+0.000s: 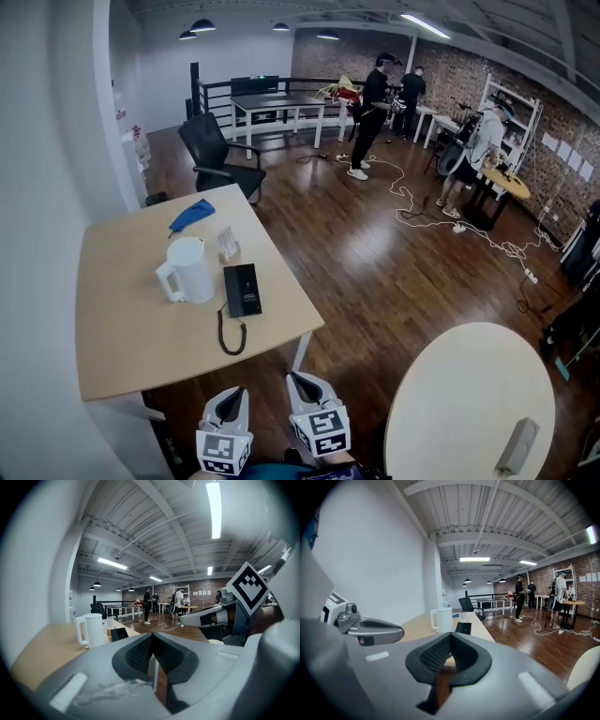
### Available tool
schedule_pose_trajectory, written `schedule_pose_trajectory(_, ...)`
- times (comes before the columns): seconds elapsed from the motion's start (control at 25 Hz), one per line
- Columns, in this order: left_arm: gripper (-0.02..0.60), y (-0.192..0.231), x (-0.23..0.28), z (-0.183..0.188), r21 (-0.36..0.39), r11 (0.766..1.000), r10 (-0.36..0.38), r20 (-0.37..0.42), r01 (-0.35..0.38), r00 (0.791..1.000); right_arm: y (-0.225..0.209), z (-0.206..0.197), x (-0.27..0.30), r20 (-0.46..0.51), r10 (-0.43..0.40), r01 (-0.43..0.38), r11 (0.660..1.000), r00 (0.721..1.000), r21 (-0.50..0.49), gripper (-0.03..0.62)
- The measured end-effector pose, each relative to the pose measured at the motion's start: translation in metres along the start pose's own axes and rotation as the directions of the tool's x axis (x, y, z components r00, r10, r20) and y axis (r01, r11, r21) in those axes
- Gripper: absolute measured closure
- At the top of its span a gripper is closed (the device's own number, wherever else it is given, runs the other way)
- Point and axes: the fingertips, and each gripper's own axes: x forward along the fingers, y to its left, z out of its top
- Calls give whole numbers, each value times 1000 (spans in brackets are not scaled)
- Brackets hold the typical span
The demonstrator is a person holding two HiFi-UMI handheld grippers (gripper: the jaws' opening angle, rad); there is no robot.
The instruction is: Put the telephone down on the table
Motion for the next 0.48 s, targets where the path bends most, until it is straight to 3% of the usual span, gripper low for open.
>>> schedule_pose_trajectory(0.24,569,22,-18,-6,-6,999,-42,7,42,999,38,-3,-6,-1,-71,71,997,998,-38,602)
schedule_pose_trajectory(0.48,569,32,-23,-12,-3,996,-94,14,94,996,46,-8,-13,26,-157,157,987,987,-23,602)
